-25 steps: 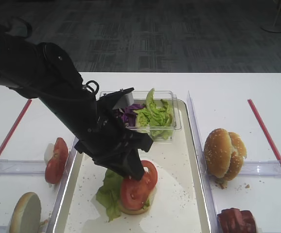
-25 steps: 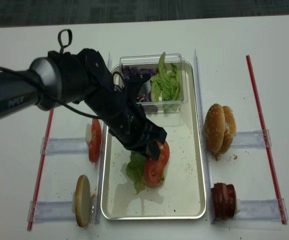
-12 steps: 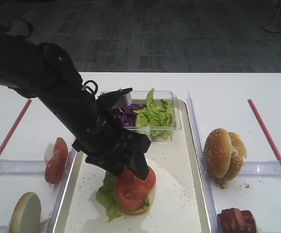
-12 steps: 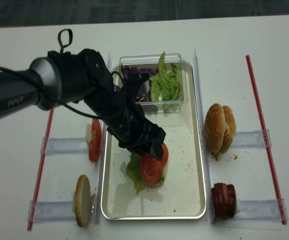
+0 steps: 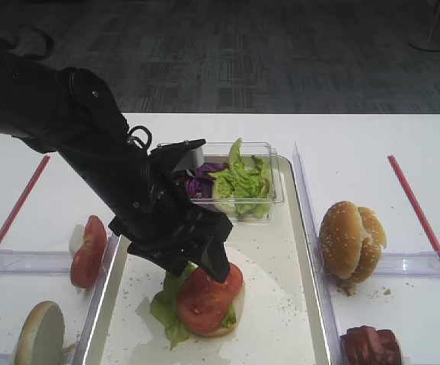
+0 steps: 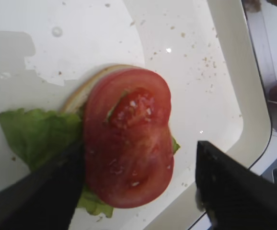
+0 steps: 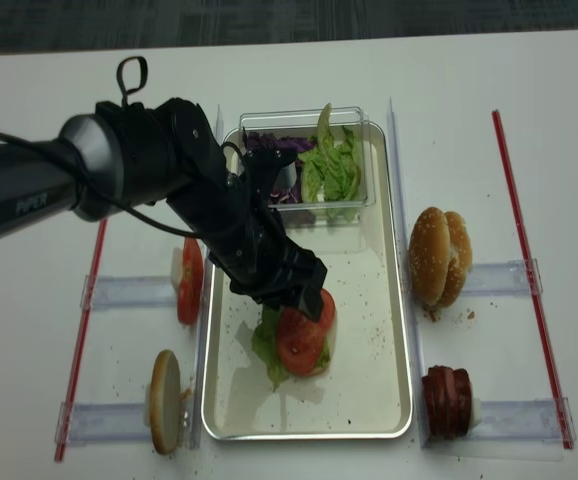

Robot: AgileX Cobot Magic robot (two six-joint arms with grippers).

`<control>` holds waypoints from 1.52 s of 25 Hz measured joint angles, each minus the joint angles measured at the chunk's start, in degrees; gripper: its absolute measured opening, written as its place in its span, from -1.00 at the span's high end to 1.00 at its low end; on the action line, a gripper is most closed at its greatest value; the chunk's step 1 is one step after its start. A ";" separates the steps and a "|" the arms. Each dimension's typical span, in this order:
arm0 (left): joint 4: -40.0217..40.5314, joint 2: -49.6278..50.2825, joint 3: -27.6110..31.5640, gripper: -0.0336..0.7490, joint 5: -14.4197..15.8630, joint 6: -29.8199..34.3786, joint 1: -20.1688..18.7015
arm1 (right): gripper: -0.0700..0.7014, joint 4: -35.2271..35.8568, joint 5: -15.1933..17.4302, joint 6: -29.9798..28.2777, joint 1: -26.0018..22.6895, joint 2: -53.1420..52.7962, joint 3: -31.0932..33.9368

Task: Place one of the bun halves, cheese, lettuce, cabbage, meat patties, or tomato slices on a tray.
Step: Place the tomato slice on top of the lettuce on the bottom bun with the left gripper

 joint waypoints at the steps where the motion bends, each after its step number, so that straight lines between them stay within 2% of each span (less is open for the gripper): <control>1: 0.14 0.00 0.00 -0.27 -0.01 -0.13 0.00 | -0.94 0.00 0.00 0.00 0.00 0.00 0.00; 11: 0.29 -0.71 0.00 -0.29 -0.62 -0.61 0.00 | -0.94 0.00 0.00 0.00 0.00 0.00 0.00; 19: 0.51 -5.80 -0.30 -0.29 -0.71 -1.08 0.00 | -0.94 0.00 0.00 0.00 0.00 0.00 0.00; 30: 0.97 -14.41 -1.89 -0.29 1.42 -2.39 0.00 | -0.94 0.00 0.00 0.00 0.00 0.00 0.00; 35: 7.16 -14.64 -2.02 -0.29 1.69 -5.07 0.00 | -0.94 0.00 0.00 0.00 0.00 0.00 0.00; 38: 17.56 -14.64 -2.02 -0.29 2.08 -10.47 0.00 | -0.94 0.00 0.00 0.00 0.00 0.00 0.00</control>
